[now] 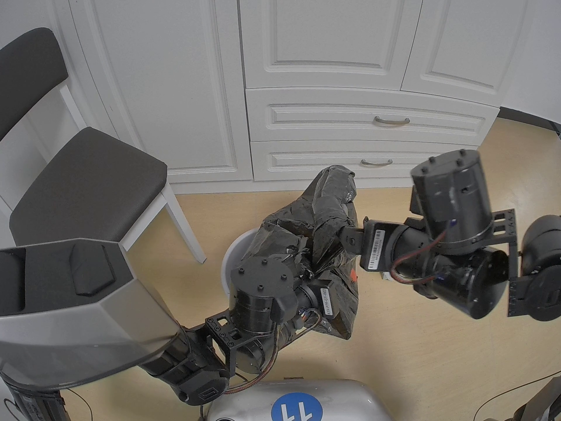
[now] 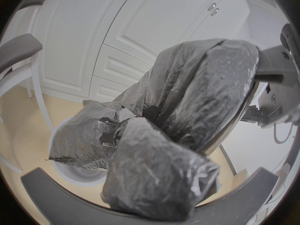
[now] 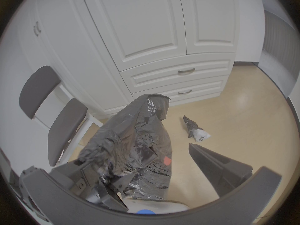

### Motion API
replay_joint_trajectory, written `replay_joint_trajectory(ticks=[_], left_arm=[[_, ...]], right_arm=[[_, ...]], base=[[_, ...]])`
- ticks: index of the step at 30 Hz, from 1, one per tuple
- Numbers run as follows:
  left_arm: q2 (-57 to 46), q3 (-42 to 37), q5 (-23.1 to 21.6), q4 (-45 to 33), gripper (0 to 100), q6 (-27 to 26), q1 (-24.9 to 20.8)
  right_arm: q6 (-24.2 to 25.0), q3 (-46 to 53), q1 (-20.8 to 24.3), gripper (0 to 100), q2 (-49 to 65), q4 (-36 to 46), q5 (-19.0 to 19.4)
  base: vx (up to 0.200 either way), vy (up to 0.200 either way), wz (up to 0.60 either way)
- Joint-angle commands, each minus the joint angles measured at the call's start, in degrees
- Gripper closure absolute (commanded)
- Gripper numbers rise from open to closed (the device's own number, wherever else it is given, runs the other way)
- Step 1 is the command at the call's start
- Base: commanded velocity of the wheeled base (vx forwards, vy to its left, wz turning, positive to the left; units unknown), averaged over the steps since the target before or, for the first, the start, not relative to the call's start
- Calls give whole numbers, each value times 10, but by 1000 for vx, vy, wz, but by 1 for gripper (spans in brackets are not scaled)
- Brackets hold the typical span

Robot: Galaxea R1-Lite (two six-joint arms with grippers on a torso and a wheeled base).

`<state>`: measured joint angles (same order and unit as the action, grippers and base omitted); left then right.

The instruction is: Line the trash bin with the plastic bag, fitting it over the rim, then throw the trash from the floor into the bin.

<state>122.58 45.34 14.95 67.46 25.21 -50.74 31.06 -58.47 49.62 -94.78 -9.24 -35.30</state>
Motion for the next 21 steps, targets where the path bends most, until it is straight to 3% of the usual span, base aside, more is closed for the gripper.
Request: replay_joint_trajectory(ticks=[1, 5, 9, 10, 12, 14, 15, 18, 20, 21], left_arm=[[-10, -15, -18, 22, 100, 4, 0], [-12, -36, -47, 75, 100, 9, -2], [-13, -59, -84, 128, 100, 34, -2], [-11, -80, -120, 177, 100, 57, 5], [-8, -98, -151, 210, 100, 71, 16], [-12, -111, -175, 205, 100, 74, 32], [-13, -126, -212, 204, 100, 75, 55], [-13, -152, -279, 204, 100, 75, 96], [-13, -152, -279, 204, 100, 75, 96], [-11, -164, -316, 204, 100, 75, 125]], right_arm=[[-46, 49, 12, 0, 99, 2, 4], [-89, 79, 20, 0, 150, -4, 8], [-96, 86, 20, 0, 162, -5, 12], [-97, 87, 17, 0, 161, -5, 12], [-98, 89, 12, 0, 157, -5, 12], [-98, 92, 10, 0, 154, -5, 13], [-99, 94, 9, 100, 154, -6, 13], [-99, 92, 9, 100, 157, -12, 14], [-99, 92, 9, 100, 157, -12, 14], [-99, 89, 9, 100, 164, -17, 14]], base=[[0, 0, 0], [0, 0, 0], [0, 0, 0], [0, 0, 0], [0, 0, 0], [0, 0, 0], [0, 0, 0], [0, 0, 0], [0, 0, 0], [0, 0, 0]])
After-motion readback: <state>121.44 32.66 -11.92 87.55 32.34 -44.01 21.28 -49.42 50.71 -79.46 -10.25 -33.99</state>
